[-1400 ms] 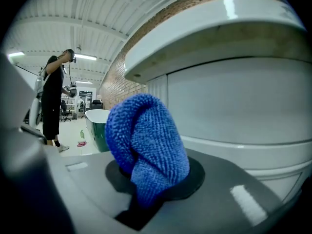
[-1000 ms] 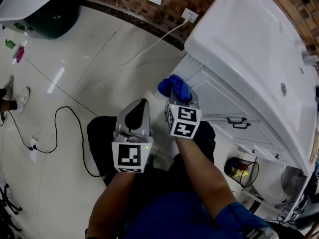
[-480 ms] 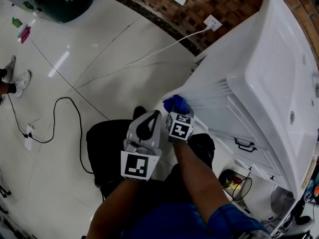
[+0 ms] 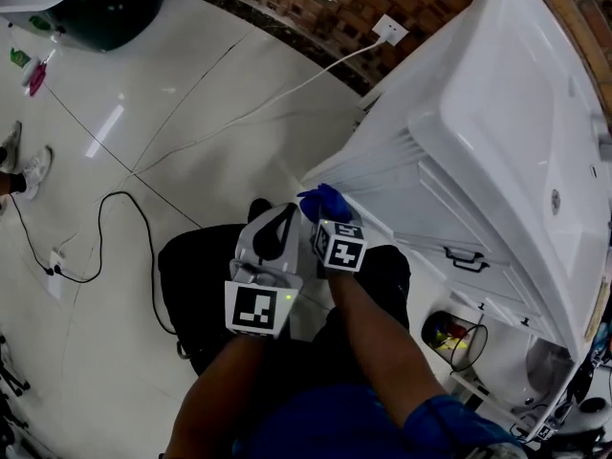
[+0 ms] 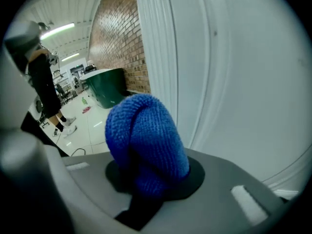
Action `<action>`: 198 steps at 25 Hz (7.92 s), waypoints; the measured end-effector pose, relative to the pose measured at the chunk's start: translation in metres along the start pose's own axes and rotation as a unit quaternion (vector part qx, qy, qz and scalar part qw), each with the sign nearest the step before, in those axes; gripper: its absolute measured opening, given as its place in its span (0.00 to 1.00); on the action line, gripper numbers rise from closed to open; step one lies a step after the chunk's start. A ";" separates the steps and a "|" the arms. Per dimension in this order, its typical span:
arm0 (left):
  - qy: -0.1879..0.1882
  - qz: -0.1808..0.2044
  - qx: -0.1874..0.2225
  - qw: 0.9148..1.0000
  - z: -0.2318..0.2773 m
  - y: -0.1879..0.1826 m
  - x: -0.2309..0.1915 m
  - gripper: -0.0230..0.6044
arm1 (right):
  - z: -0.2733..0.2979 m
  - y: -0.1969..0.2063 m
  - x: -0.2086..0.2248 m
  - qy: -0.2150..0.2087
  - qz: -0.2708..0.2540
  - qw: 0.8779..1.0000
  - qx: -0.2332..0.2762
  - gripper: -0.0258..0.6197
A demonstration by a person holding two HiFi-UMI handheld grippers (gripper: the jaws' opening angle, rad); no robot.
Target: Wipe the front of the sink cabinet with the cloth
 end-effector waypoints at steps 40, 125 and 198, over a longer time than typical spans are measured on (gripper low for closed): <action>0.001 0.046 -0.016 0.999 -0.011 0.027 0.018 0.04 | -0.033 -0.019 0.024 0.068 0.079 0.991 0.084 0.15; 0.107 0.092 0.033 0.989 0.009 -0.012 0.099 0.04 | -0.216 -0.089 0.051 -0.070 0.171 0.936 0.299 0.15; 0.151 0.128 -0.056 0.979 0.030 0.041 0.134 0.04 | -0.216 -0.054 0.119 -0.095 0.261 0.922 0.271 0.15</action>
Point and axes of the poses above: the fingertips, and each gripper's own axes: z forward along the fingers, x to its right, y out of its underside, the point moved 10 cm from there along -z, backward along the fingers, and after that the axes turned 2 degrees about -z, right-handed, at the moved point
